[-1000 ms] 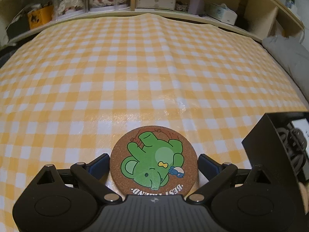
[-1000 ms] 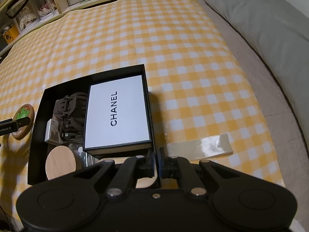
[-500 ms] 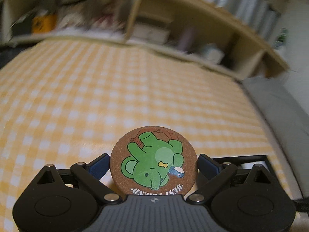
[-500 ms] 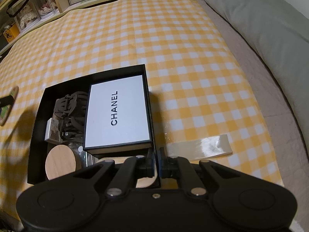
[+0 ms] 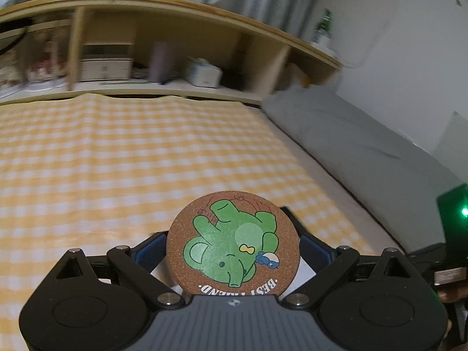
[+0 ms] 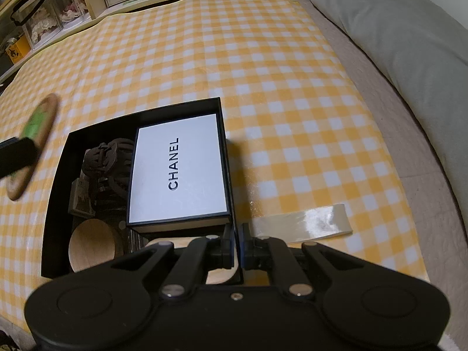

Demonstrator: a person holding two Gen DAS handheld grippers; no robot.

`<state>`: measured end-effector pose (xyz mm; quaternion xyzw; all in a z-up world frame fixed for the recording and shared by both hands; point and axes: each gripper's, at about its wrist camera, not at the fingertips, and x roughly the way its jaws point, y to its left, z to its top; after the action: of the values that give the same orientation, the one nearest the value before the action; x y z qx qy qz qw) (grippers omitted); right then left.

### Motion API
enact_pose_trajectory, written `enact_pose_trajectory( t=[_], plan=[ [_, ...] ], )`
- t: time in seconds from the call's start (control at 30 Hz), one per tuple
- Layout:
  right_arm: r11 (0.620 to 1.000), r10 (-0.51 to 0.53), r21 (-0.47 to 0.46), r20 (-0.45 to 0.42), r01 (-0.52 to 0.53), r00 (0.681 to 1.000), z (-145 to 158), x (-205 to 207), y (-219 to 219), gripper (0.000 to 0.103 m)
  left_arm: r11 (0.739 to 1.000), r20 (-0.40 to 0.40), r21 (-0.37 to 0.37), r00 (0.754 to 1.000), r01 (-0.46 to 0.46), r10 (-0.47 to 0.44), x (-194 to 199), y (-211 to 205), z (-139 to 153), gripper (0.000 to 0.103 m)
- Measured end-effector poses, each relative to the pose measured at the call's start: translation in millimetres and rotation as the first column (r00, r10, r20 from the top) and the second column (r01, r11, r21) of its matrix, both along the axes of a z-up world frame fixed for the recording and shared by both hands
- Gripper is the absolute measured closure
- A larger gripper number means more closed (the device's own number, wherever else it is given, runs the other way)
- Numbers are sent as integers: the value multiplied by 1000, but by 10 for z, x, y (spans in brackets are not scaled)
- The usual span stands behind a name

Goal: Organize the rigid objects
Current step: 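Carry the coaster onto the CHANEL box in the tray and release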

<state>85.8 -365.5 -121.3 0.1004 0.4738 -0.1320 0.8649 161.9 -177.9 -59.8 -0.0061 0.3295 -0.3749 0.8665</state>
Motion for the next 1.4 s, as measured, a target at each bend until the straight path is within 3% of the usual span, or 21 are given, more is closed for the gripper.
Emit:
enact_pose_trajectory(
  t=[0.33, 0.63, 0.97, 1.4],
  plan=[
    [1000, 5, 1, 1, -5, 1000, 9, 14, -10, 99, 999, -188, -37, 982, 1, -8, 196, -671, -169, 7],
    [1000, 5, 18, 8, -5, 1000, 20, -1, -42, 99, 996, -274, -46, 960, -79, 64, 340, -886, -287, 0],
    [1000, 3, 23, 8, -3, 1000, -5, 10, -78, 99, 999, -249, 18, 967, -42, 45, 239, -745, -282, 0],
    [1000, 2, 25, 7, -2, 1000, -21, 6, -96, 99, 996, -164, 72, 985, -51, 63, 53, -464, 95, 0]
  ],
)
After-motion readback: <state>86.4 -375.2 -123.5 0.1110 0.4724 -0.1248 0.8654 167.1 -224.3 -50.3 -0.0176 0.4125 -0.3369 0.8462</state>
